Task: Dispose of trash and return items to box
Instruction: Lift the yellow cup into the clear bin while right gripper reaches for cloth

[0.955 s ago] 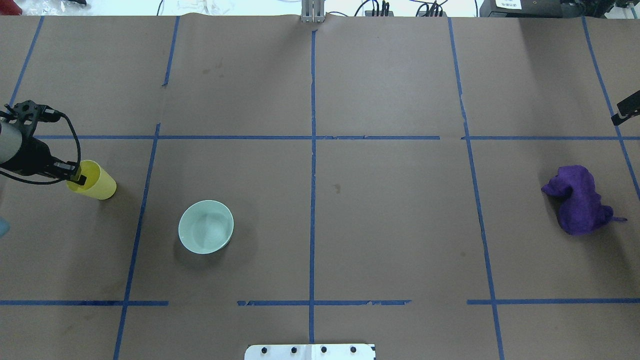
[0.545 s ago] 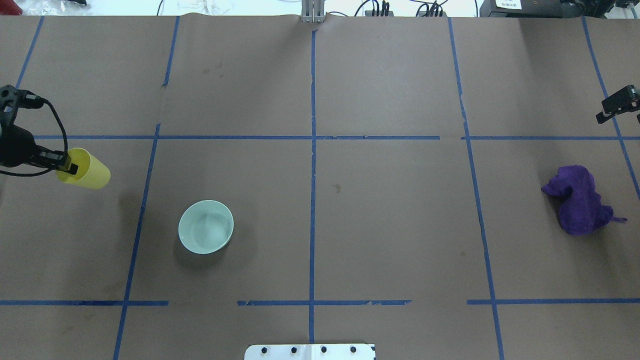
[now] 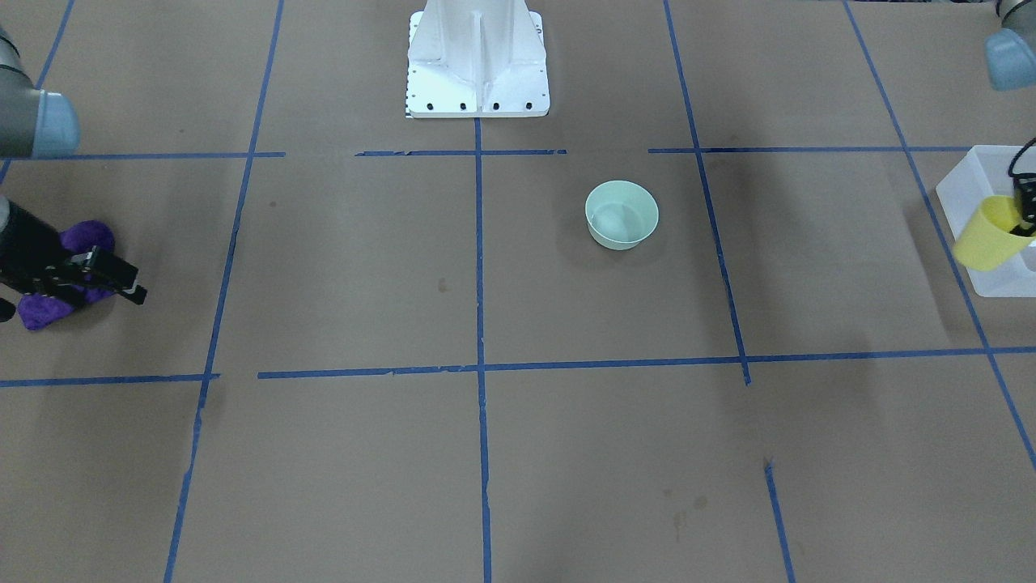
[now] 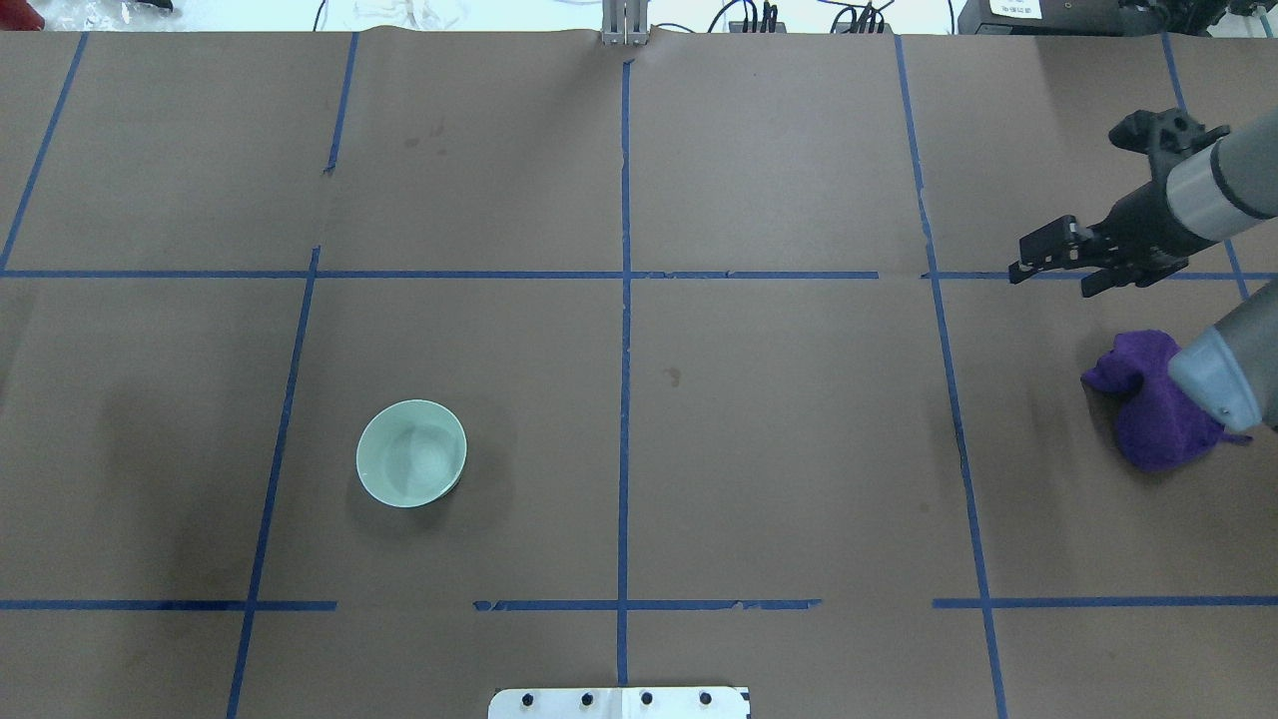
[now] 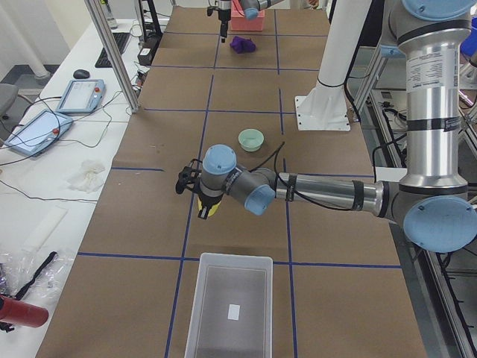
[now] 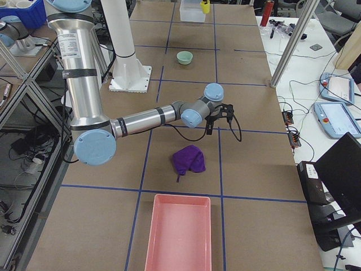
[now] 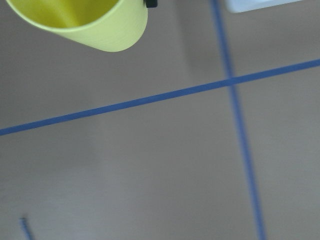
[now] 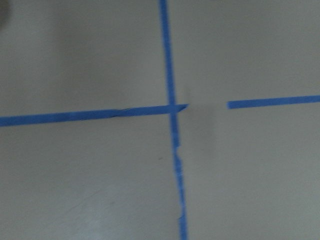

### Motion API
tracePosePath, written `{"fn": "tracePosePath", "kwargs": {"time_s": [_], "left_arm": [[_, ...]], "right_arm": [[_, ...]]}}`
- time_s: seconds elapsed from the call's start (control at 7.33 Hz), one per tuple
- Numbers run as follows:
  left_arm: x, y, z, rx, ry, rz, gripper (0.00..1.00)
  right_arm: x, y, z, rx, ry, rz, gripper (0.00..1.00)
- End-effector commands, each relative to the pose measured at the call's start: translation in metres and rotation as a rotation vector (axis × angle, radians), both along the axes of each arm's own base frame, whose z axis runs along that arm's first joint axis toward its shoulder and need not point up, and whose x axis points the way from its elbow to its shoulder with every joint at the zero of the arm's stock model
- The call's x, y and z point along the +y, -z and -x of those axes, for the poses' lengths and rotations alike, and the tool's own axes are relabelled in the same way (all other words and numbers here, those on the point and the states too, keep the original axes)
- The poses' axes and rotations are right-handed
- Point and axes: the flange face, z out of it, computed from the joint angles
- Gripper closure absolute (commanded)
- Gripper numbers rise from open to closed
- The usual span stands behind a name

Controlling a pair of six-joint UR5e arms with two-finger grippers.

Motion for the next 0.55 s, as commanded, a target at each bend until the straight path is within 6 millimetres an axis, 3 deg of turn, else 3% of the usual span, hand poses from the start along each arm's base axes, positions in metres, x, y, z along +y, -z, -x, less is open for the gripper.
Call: {"fn": "tracePosePath", "kwargs": {"time_s": [0.0, 0.14, 0.27, 0.41], "left_arm": [[0.011, -0.072, 0.092, -0.066, 0.022, 0.028, 1.0], [0.016, -0.091, 0.099, -0.081, 0.022, 0.052, 1.0], [0.025, -0.102, 0.098, -0.076, 0.025, 0.081, 1.0], [0.034, -0.134, 0.096, -0.068, 0.024, 0.151, 1.0]], "right_arm": [[0.069, 0.105, 0.11, -0.113, -0.07, 0.08, 0.0], [0.086, 0.134, 0.151, -0.127, -0.096, 0.105, 0.0], [0.086, 0.151, 0.162, -0.109, -0.102, 0.119, 0.0], [0.088, 0.152, 0.155, -0.081, -0.106, 0.14, 0.0]]}}
